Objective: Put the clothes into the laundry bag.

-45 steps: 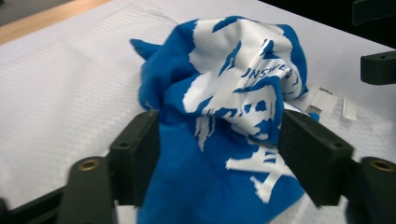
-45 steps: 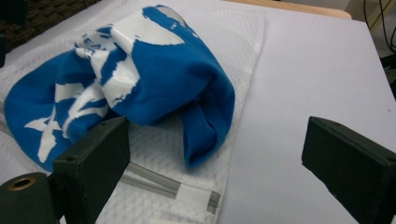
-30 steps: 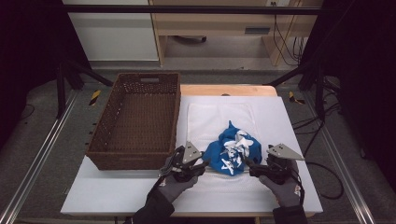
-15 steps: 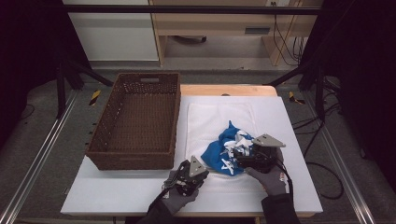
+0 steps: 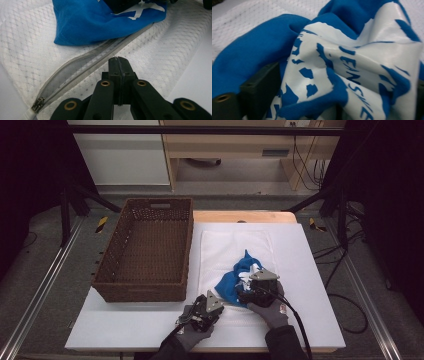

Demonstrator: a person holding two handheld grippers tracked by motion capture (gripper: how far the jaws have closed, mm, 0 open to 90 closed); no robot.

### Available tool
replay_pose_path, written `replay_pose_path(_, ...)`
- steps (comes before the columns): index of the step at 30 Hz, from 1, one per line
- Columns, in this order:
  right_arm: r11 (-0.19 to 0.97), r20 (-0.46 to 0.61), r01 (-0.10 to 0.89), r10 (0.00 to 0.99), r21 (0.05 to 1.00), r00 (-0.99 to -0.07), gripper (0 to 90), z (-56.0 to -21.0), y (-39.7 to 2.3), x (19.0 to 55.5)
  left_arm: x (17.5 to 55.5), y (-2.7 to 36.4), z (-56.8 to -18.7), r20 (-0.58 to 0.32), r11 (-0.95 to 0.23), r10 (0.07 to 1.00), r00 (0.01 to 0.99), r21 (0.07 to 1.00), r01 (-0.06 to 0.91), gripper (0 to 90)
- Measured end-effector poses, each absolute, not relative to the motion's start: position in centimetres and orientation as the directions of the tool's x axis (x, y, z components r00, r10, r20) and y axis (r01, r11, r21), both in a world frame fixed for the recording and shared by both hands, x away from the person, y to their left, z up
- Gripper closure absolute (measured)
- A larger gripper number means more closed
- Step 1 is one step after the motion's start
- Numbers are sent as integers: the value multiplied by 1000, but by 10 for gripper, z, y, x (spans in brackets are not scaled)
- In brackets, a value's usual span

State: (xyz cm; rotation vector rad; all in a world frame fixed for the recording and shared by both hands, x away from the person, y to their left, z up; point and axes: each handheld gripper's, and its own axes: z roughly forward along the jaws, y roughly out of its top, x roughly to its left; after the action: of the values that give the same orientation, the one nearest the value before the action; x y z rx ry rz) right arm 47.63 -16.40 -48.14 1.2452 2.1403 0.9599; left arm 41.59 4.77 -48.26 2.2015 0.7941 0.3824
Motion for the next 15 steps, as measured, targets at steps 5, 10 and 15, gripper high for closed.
replay_pose_path(5,342,-78,547,891,764,-447,353,-484,-164,476,416,48,-483,20,-520,650,760,741,426,896)
replay_pose_path(10,289,-43,556,910,779,-412,657,-480,-172,475,416,48,-483,22,-523,648,762,740,423,896)
replay_pose_path(15,219,8,549,924,806,-381,694,-468,-187,471,416,48,-483,18,-521,647,762,741,424,896)
